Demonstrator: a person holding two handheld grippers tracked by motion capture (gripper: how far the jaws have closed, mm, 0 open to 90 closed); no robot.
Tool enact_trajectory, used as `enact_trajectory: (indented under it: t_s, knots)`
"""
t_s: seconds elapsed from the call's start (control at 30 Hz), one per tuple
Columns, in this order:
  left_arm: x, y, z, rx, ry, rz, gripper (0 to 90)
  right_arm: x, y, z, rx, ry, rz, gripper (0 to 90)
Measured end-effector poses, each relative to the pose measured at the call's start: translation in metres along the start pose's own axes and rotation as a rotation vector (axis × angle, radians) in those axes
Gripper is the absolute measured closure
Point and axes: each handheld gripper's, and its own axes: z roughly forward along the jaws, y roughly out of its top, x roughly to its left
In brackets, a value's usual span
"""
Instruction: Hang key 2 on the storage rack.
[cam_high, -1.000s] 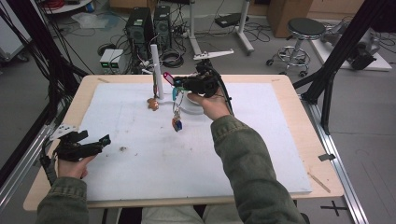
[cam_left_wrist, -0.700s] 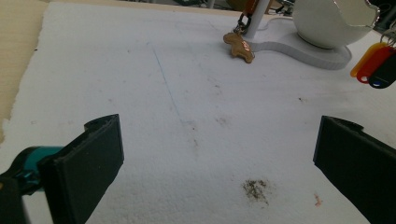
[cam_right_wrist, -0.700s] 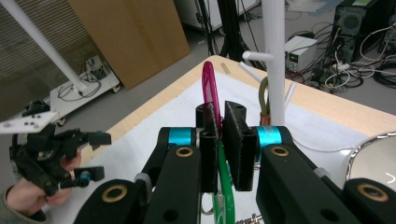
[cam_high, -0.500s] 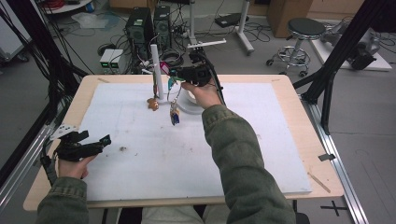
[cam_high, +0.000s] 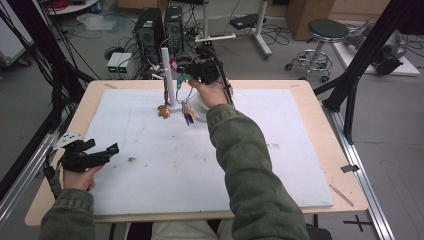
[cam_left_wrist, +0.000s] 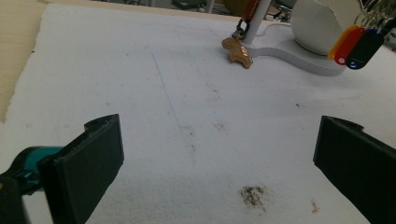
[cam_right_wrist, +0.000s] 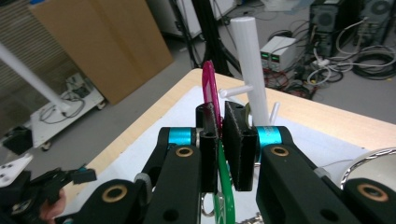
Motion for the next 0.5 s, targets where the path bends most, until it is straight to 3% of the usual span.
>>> enact_trajectory:
  t_s: [0.5]
  knots:
    - [-0.001, -0.001, 0.003, 0.009, -0.008, 0.012, 2.1, 0.005, 0.027, 0.025, -0.020, -0.052, -0.009, 84.5]
